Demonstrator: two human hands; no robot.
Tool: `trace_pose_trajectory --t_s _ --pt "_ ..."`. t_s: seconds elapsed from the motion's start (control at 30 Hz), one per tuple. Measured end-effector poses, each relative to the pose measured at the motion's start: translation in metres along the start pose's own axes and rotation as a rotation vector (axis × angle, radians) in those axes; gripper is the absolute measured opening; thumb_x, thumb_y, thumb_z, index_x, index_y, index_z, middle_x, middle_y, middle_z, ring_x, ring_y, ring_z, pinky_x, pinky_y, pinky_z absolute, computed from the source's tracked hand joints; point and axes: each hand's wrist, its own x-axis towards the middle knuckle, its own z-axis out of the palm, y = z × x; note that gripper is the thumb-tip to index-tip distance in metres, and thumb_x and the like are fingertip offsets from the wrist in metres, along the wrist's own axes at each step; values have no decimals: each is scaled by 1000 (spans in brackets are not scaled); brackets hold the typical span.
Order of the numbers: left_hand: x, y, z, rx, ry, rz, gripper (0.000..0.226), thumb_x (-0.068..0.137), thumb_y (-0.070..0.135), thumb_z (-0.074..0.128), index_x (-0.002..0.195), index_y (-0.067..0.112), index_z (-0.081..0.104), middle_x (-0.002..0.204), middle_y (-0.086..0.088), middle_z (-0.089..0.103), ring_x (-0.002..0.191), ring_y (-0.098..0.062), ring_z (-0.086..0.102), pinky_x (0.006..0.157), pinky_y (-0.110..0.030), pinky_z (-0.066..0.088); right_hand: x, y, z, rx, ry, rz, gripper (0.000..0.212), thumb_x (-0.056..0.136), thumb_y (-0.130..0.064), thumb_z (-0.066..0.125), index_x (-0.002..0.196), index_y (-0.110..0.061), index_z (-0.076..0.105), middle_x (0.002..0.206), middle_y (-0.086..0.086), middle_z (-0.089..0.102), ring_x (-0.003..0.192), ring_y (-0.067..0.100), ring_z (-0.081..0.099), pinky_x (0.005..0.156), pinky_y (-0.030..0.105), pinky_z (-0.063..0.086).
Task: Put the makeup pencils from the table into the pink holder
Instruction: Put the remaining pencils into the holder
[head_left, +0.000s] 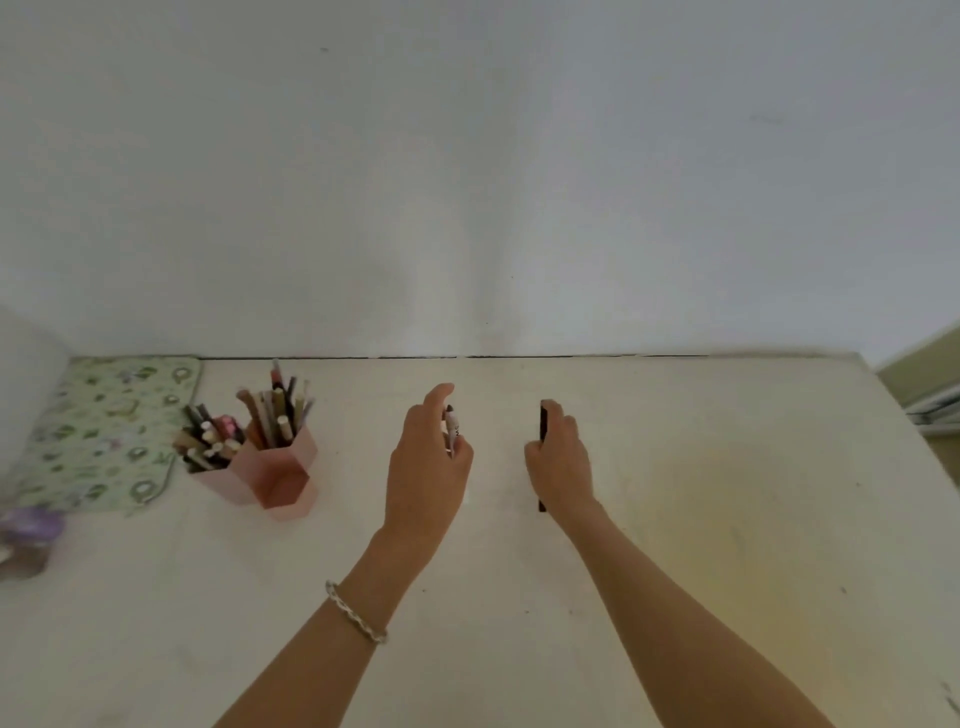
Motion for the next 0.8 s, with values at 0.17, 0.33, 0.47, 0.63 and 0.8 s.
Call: trace_pose_trajectory --t_s 0.17,0.33,0.47,0.63,0.8 --pt "24 -2 -65 -101 299 18 53 91 6 61 134 32 44 115 4 57 84 -5 62 72 -31 60 -8 -109 17 332 123 -388 65 90 -8 49 147 -29 29 102 -2 49 67 11 54 57 21 47" --pt "40 -31 -148 -36 600 35 51 88 6 62 128 31 43 116 4 57 89 -8 62 69 -16 55 -22 -167 27 609 106 -511 67 90 -7 52 145 -37 28 97 -7 48 78 5 54 67 13 47" --pt "51 -45 -168 115 520 2 44 90 4 58 125 25 42 108 0 57 81 -13 63 71 -27 56 -34 -180 33 748 104 -536 63 90 -6 54 143 -32 31 96 -4 55 82 6 57 73 13 49" --pt "60 -55 -157 458 207 -84 17 97 9 52 111 13 45 90 -6 63 73 -25 61 68 -43 53 -40 -189 33 794 111 -544 60 88 -6 57 137 -33 34 95 -21 57 87 5 60 75 15 52" --pt "67 -52 -163 853 142 -6 32 98 33 54 89 11 75 98 -2 72 115 -22 57 105 -35 37 -46 -199 34 835 118 -547 59 87 -6 58 134 -32 34 98 -22 57 84 11 64 78 24 55"
